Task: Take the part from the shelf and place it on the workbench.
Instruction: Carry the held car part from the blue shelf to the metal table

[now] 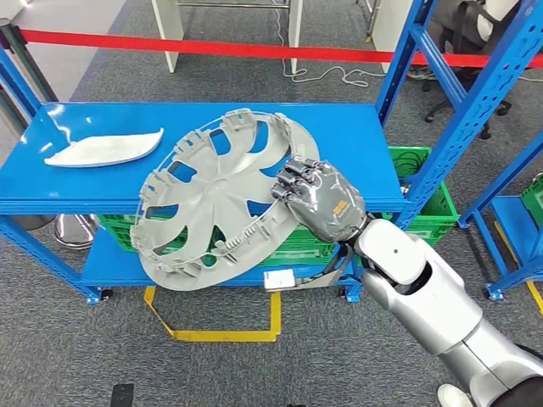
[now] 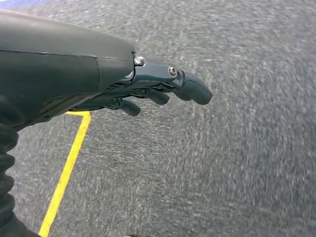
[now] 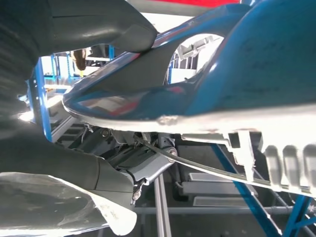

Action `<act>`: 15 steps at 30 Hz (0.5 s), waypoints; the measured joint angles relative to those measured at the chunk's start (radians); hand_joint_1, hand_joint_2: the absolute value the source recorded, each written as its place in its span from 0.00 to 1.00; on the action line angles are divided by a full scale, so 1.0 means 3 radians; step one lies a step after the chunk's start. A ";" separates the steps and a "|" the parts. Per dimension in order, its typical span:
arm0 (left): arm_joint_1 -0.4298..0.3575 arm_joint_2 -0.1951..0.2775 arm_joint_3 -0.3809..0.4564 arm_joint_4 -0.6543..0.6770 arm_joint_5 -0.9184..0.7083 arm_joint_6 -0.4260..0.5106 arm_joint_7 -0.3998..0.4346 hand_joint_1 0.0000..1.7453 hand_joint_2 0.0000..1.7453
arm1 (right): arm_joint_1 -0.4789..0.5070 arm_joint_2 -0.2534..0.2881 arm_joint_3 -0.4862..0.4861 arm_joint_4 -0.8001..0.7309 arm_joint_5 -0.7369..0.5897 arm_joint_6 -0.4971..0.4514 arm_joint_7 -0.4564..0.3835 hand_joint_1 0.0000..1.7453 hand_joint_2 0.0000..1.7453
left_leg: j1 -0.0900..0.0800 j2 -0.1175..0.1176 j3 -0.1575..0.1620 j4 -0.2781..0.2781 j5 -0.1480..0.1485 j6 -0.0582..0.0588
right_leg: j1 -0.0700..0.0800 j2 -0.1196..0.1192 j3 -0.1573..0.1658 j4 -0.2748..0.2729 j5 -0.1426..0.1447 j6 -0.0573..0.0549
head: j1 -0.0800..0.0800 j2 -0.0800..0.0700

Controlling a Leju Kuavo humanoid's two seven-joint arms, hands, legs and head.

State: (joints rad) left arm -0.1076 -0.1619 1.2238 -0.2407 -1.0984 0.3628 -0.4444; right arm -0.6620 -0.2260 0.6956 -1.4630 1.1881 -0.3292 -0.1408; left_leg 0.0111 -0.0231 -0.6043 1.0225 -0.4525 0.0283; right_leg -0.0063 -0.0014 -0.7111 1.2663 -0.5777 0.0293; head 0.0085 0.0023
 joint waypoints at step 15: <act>0.0003 0.0002 0.0000 0.0001 0.0004 0.0020 -0.0042 0.00 1.00 | -0.0037 -0.0089 -0.0007 -0.0027 -0.0002 0.0004 0.0019 1.00 1.00 | 0.0005 0.0039 -0.0425 0.0867 -0.0305 -0.0181 | -0.0014 -0.0126 0.0470 -0.0880 0.0322 -0.0129 | -0.0036 0.0000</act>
State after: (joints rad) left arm -0.1068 -0.1614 1.2238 -0.2403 -1.0971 0.3687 -0.4570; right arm -0.6732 -0.2527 0.6936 -1.4712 1.1874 -0.3281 -0.1351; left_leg 0.0128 -0.0116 -0.7320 1.2824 -0.5441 -0.0261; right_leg -0.0105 -0.0392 -0.5700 1.0024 -0.4811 -0.0095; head -0.0023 0.0023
